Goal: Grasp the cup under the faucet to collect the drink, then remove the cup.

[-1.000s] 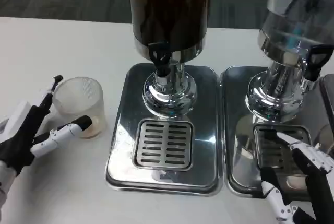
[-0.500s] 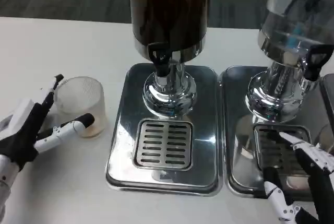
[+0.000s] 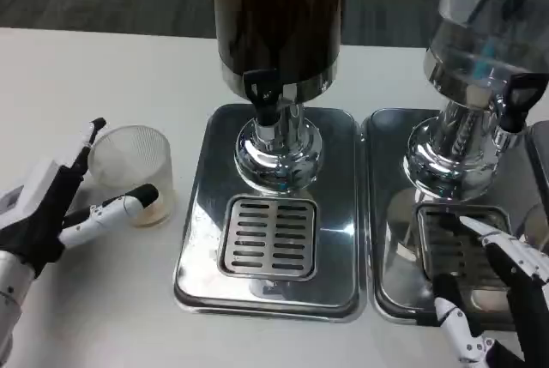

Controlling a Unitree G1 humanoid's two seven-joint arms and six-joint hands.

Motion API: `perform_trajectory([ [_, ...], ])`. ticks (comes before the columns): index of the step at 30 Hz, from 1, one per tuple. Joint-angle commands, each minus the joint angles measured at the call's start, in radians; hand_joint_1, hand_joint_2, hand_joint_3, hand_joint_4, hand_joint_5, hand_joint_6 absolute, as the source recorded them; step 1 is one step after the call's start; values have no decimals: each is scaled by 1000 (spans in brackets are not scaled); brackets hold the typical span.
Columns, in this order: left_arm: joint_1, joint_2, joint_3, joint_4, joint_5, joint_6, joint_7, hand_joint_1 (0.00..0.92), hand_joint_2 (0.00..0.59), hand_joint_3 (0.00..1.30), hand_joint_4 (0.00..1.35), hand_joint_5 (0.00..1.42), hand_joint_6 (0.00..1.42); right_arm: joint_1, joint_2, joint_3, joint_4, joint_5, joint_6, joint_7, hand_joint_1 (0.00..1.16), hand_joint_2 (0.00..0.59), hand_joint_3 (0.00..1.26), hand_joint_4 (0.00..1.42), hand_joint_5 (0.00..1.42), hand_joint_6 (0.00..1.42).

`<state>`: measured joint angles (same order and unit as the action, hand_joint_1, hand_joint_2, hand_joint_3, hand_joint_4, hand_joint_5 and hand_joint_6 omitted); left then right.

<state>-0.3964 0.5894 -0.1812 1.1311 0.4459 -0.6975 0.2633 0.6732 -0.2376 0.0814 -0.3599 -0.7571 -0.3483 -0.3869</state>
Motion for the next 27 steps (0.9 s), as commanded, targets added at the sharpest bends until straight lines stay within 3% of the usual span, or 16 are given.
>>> perform_trajectory([
  [1,-3,-2,-12,2,13,0,16,38,6,0,0,37,262,6,-8,-9,-12,9,-17,2,327,407,304,277,288,273],
  [24,2,16,-5,-7,13,-14,40,43,6,0,0,59,280,22,22,14,-39,-9,-4,6,328,407,304,280,288,279],
  [27,11,21,-2,-11,14,-17,61,75,24,15,4,107,332,31,30,19,-40,-14,-4,4,328,407,304,280,288,279],
])
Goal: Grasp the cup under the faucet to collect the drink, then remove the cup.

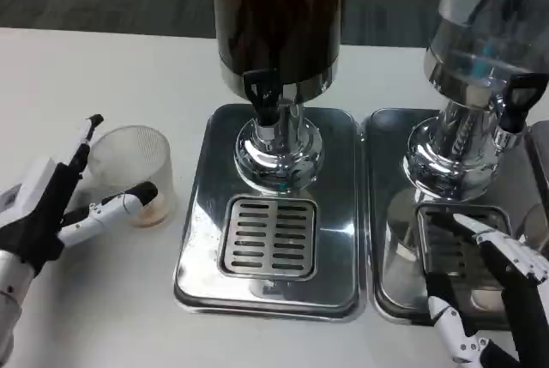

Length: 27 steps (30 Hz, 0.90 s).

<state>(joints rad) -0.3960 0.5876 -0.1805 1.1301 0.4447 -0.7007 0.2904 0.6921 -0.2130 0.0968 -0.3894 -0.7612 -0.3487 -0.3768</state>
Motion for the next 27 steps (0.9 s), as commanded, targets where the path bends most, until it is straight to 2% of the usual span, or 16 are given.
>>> perform_trajectory([
  [1,13,24,-4,-10,15,-15,39,79,25,24,12,118,345,14,9,6,-9,-12,-4,-8,328,407,304,280,288,279],
  [10,4,33,-17,10,26,-35,58,114,45,60,38,160,368,23,26,15,-7,-25,-3,-24,328,407,304,283,288,280],
  [16,-9,24,-31,22,34,-28,62,137,63,88,60,190,395,34,30,13,-9,-27,-5,-33,328,407,304,284,288,280],
  [27,-6,12,-45,30,52,-49,109,161,111,119,101,251,458,33,14,3,-14,-16,-5,-20,329,407,303,305,298,280],
])
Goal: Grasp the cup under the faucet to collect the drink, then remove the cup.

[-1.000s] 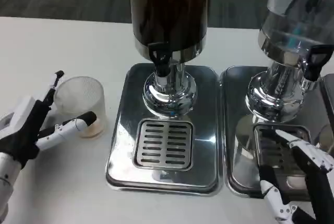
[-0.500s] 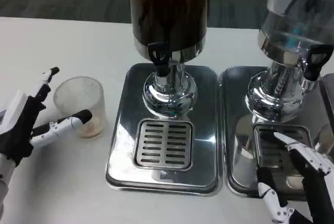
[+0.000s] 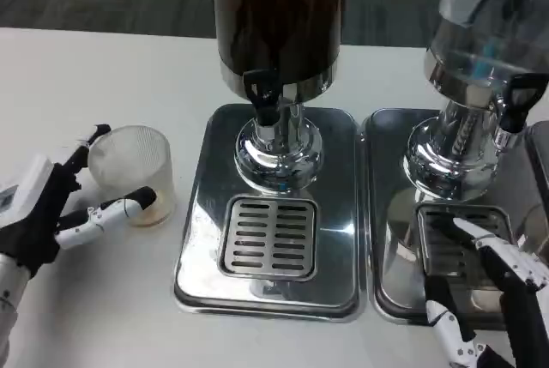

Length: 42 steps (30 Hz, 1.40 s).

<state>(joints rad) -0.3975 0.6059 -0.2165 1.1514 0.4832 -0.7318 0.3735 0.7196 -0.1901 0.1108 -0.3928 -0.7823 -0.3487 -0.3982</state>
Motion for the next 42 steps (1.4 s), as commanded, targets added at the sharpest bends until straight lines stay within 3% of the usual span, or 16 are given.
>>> perform_trajectory([
  [1,-4,-7,-10,10,14,-19,28,160,112,121,101,252,458,6,-10,-13,-12,5,-4,4,329,407,303,306,298,280],
  [10,3,-19,-29,10,25,-38,51,161,131,135,102,265,463,15,-18,-17,-17,10,-8,10,329,407,303,308,301,280],
  [15,6,-19,-41,12,28,-44,74,151,166,209,181,362,589,24,-19,-18,-20,13,-8,11,320,413,303,331,314,280],
  [28,21,-19,-42,6,43,-55,122,153,190,334,333,561,861,32,-19,-18,-28,26,-8,24,308,415,303,360,318,257],
  [42,42,-10,-41,1,53,-56,174,156,204,382,402,667,990,31,-18,-19,-35,28,-8,33,305,415,304,375,324,234],
])
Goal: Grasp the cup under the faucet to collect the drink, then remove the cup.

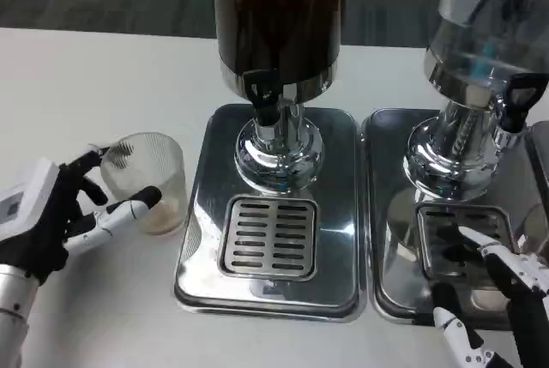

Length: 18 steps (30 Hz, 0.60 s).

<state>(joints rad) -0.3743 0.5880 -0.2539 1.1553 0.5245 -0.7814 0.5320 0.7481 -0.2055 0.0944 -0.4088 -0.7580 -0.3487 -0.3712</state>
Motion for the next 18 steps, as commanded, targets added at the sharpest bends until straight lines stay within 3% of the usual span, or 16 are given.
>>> perform_trajectory([
  [1,19,8,-3,-2,11,-6,16,156,205,383,403,668,990,1,-2,-3,-18,6,-8,8,305,415,304,375,324,234],
  [18,49,33,21,-11,-4,-22,47,174,205,395,419,685,996,-19,-4,1,-1,13,-12,12,305,415,304,380,329,223],
])
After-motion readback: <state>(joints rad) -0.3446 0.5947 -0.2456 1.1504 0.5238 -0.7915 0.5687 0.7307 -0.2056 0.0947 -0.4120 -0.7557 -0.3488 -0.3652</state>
